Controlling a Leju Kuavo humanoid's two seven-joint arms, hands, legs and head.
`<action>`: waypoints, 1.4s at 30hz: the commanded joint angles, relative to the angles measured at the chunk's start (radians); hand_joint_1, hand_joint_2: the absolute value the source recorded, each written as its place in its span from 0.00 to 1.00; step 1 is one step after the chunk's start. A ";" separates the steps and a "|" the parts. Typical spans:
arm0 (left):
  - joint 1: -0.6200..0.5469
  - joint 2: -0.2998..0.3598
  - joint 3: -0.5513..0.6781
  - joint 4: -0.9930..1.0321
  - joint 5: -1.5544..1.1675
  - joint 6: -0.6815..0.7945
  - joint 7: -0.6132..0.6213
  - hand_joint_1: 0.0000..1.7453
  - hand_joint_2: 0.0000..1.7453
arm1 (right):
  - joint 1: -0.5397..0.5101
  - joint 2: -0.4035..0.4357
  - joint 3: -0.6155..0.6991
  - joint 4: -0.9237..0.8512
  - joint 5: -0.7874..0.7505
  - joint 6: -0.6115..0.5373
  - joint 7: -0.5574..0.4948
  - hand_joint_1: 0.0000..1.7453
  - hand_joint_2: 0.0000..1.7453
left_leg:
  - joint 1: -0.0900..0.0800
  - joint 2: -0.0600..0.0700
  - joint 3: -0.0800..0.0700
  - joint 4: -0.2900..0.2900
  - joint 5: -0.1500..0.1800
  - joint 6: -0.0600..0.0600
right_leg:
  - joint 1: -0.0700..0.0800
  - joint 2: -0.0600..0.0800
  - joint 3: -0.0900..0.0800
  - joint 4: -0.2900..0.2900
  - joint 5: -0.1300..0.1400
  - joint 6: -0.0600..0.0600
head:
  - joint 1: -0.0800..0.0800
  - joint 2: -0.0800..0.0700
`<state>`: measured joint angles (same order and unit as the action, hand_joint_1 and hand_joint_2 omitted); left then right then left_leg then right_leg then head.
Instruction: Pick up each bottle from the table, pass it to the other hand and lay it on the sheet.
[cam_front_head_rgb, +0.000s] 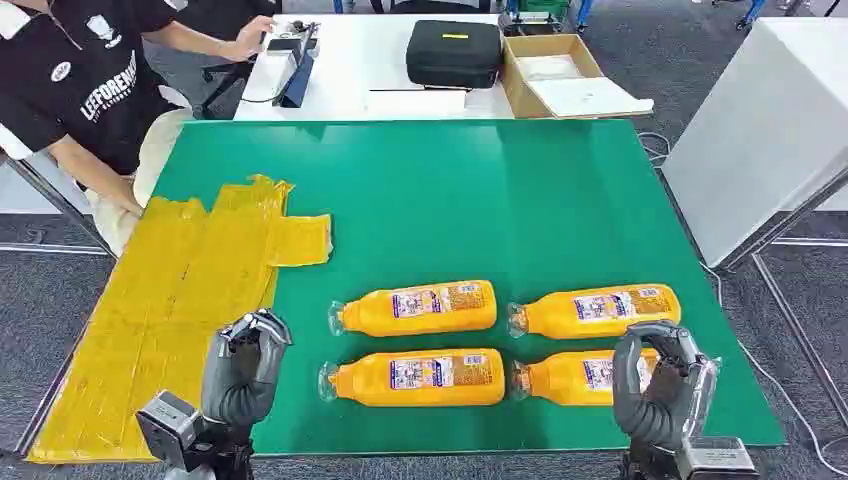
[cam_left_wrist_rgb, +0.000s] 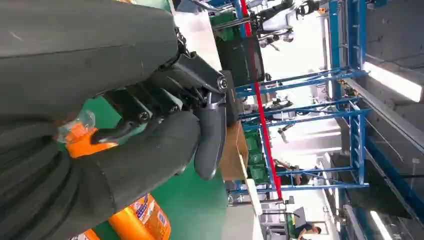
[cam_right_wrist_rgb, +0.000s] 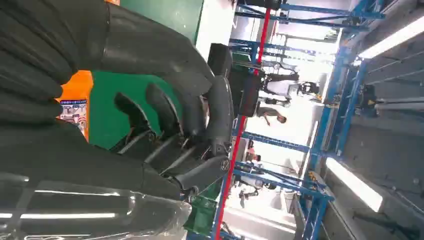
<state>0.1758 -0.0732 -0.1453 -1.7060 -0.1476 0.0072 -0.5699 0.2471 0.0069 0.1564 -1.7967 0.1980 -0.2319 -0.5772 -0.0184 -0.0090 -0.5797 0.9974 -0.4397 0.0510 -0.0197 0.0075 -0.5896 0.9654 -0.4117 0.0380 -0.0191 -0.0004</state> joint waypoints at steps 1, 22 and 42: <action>0.066 0.024 -0.075 -0.039 0.020 0.358 -0.128 0.00 1.00 | -0.054 0.086 0.263 0.205 0.173 -0.360 -0.121 0.91 1.00 | 0.002 0.004 0.003 -0.001 -0.002 -0.003 | 0.002 0.004 0.002 -0.002 0.000 -0.002 | 0.000 0.000; 0.112 0.070 -0.140 -0.042 0.054 0.466 -0.128 0.00 1.00 | 0.050 -0.018 0.196 0.104 0.441 -0.466 0.027 0.00 1.00 | 0.003 0.001 0.006 -0.001 -0.004 -0.007 | 0.002 0.000 0.006 -0.001 -0.004 -0.005 | 0.000 0.000; 0.084 0.040 -0.123 0.013 0.052 0.412 -0.128 0.00 1.00 | 0.073 -0.065 0.160 0.046 0.690 -0.466 0.219 0.00 1.00 | 0.002 -0.001 0.003 -0.001 -0.001 -0.004 | 0.000 -0.001 0.002 -0.001 -0.002 -0.003 | 0.000 0.000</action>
<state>0.2932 -0.0210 -0.2689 -1.7659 -0.0980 0.4700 -0.7008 0.2995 -0.0023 0.3647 -1.7033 0.6574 -0.6550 -0.5416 -0.0169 -0.0087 -0.5785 0.9972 -0.4407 0.0497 -0.0196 0.0081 -0.5895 0.9654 -0.4131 0.0363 -0.0191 -0.0008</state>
